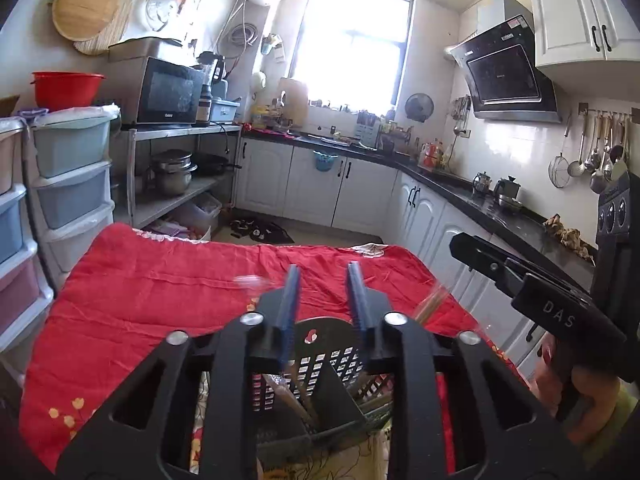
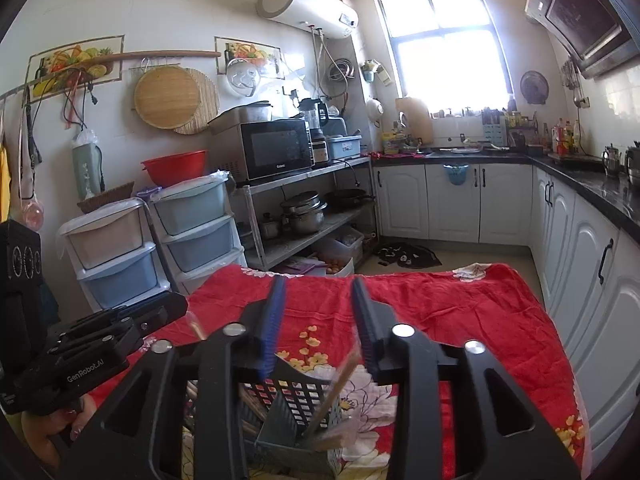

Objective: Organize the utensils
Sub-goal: 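Lower the chopsticks into the mesh holder and open both tools, then pull both open tools back from the mesh holder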

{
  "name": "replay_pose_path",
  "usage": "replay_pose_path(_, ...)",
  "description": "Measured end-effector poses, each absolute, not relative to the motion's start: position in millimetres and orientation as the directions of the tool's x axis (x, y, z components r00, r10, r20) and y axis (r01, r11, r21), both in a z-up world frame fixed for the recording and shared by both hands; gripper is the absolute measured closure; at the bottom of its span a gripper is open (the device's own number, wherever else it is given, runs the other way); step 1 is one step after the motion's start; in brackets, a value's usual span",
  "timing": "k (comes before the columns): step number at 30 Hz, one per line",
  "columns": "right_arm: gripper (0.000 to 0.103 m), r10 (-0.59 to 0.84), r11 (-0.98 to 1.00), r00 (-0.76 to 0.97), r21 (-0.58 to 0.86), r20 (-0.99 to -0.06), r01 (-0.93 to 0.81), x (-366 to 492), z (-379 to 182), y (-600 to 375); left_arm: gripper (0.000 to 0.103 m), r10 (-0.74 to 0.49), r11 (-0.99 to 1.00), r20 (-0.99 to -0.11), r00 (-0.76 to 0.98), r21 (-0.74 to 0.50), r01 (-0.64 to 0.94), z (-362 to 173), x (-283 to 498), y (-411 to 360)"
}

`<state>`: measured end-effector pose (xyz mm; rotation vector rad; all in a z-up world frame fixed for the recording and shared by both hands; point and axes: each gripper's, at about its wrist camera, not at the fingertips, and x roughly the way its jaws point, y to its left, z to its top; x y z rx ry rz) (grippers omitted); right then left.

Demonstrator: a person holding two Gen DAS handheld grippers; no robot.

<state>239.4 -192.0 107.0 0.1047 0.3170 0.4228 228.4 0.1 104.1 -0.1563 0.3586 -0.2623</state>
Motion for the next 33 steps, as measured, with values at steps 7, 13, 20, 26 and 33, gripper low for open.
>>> replay_pose_path(7,0.06,0.41,0.911,0.86,0.181,-0.304,-0.371,231.5,108.0,-207.4,0.042,-0.291,0.949,-0.338,0.895,-0.218,0.226,107.1,220.6,5.3)
replay_pose_path(13,0.056,0.406,0.913,0.854,0.187,-0.326,-0.362,222.1,108.0,-218.8,0.014,-0.293,0.947,-0.34,0.893,-0.233,0.222,110.6,210.9,13.0)
replay_pose_path(20,0.052,0.403,0.913,0.85,0.206,-0.34,-0.351,207.9,106.1,-228.8,0.011,-0.298,0.942,-0.325,0.898,-0.253,0.221,112.9,188.8,22.1)
replay_pose_path(26,0.051,0.412,0.909,0.847,0.211,-0.335,-0.359,194.7,108.1,-232.1,0.011,-0.294,0.942,-0.312,0.903,-0.255,0.219,115.0,171.5,26.3)
replay_pose_path(33,0.051,0.429,0.902,0.839,0.212,-0.336,-0.376,180.1,107.6,-230.3,0.011,-0.289,0.941,-0.307,0.907,-0.264,0.21,111.0,157.1,30.0)
